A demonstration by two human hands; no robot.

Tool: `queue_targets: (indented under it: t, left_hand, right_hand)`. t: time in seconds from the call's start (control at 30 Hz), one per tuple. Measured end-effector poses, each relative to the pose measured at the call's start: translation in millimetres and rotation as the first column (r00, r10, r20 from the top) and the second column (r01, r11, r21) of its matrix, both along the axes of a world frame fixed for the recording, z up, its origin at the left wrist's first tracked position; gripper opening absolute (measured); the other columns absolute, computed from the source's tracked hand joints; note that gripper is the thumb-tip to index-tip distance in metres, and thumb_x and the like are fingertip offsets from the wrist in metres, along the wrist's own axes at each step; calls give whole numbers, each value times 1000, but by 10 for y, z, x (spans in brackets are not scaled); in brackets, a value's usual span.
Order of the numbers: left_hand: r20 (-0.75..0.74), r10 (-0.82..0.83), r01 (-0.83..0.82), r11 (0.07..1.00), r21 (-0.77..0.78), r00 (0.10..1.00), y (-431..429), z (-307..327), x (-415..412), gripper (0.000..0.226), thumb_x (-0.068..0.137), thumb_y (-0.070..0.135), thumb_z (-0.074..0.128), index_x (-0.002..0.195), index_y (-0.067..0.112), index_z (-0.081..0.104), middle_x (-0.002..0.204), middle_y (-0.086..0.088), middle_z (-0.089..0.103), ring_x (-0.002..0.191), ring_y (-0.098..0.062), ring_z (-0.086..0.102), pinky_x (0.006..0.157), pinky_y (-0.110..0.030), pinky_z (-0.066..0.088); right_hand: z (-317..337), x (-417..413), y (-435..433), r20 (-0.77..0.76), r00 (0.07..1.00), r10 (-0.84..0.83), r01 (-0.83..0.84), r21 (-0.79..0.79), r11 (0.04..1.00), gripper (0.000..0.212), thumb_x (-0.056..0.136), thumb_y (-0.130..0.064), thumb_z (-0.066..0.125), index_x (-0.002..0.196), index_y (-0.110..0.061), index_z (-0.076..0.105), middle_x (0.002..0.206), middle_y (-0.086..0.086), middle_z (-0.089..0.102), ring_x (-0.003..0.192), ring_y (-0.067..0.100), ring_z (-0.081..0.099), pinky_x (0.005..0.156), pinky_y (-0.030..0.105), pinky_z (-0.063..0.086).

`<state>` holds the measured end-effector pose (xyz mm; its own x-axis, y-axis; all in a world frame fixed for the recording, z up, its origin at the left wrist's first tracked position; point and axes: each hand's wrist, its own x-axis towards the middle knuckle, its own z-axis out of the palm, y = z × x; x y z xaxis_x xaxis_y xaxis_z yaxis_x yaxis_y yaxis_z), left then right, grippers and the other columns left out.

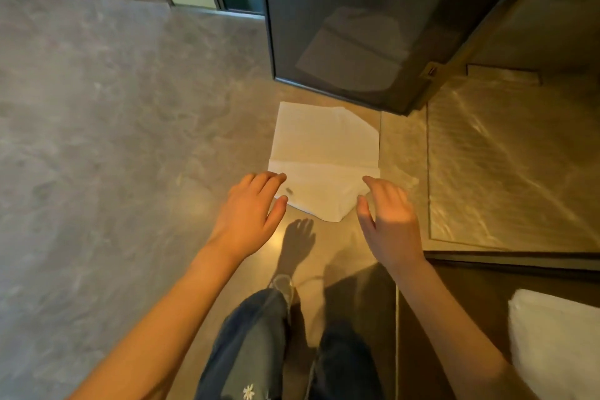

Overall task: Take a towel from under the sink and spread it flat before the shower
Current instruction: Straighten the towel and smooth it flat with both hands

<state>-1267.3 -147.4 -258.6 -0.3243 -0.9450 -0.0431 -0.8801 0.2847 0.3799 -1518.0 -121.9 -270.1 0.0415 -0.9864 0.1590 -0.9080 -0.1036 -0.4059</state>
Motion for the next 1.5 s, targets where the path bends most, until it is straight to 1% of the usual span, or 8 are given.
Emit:
queue_targets:
  t: [0.37, 0.53, 0.7, 0.87, 1.0, 1.17, 1.3, 1.5]
  left_hand:
    - [19, -122, 122, 992, 23, 992, -553, -4018, -267, 49, 98, 39, 33, 134, 14, 54, 132, -6, 58, 117, -26, 53, 93, -38, 44]
    - [94, -264, 263, 965, 16, 960, -686, -5204, -218, 48, 98, 39, 34, 133, 15, 55, 131, -7, 59, 115, -26, 55, 91, -37, 46]
    - [122, -331, 334, 943, 0, 936, -848, -5630, -186, 42, 101, 34, 43, 136, 13, 51, 133, -8, 57, 117, -27, 54, 96, -40, 46]
    - [161, -431, 438, 899, -11, 888, -1067, -5855, -351, 42, 97, 25, 54, 137, 13, 50, 138, -10, 53, 122, -28, 50, 103, -39, 41]
    - [214, -486, 491, 871, 35, 847, -1218, -6048, -472, 46, 95, 23, 58, 140, 16, 48, 144, -7, 49, 130, -26, 45, 108, -37, 36]
    - [251, -502, 487, 865, 123, 828, -1346, -6247, -401, 44, 95, 29, 56, 138, 22, 50, 134, -4, 57, 123, -22, 48, 103, -33, 35]
    - [222, -459, 434, 888, 153, 860, -1370, -6365, -291, 34, 95, 36, 54, 128, 26, 59, 121, -1, 63, 113, -21, 52, 99, -34, 37]
    - [16, -334, 320, 916, 242, 943, -1328, -6413, -178, 26, 98, 33, 52, 109, 14, 67, 102, -6, 65, 93, -20, 54, 81, -32, 40]
  right_hand:
    - [-3926, -325, -279, -122, 992, 22, -7, 117, 993, 35, 96, -22, 53, 128, -9, 59, 120, 10, 65, 107, 27, 61, 88, 38, 52]
    - [-5090, -511, -328, -178, 982, 70, -50, 115, 992, 35, 93, -20, 61, 125, -7, 61, 116, 12, 67, 103, 29, 63, 85, 40, 53]
    - [-5453, -593, -626, -171, 974, 150, -121, 168, 978, 38, 100, -27, 48, 133, -11, 54, 129, 10, 60, 114, 30, 56, 93, 42, 48]
    - [-5618, -613, -835, -172, 940, 294, -249, 242, 938, 40, 100, -19, 45, 140, -13, 48, 143, 9, 51, 128, 28, 47, 103, 39, 40]
    - [-5813, -706, -957, -276, 838, 471, -347, 398, 850, 50, 95, -8, 51, 144, -17, 43, 150, 5, 41, 135, 25, 38, 105, 38, 37]
    - [-5975, -862, -1069, -367, 731, 575, -388, 470, 793, 50, 89, -2, 52, 135, -20, 50, 144, -1, 45, 134, 22, 35, 102, 36, 35]
    - [-6052, -966, -1103, -375, 723, 580, -430, 412, 803, 29, 89, -7, 52, 117, -13, 61, 132, 4, 55, 127, 25, 43, 99, 33, 36]
    - [-5895, -1097, -1160, -261, 764, 590, -541, 240, 806, 13, 80, -2, 65, 93, 1, 68, 105, 17, 66, 107, 36, 59, 96, 42, 48]
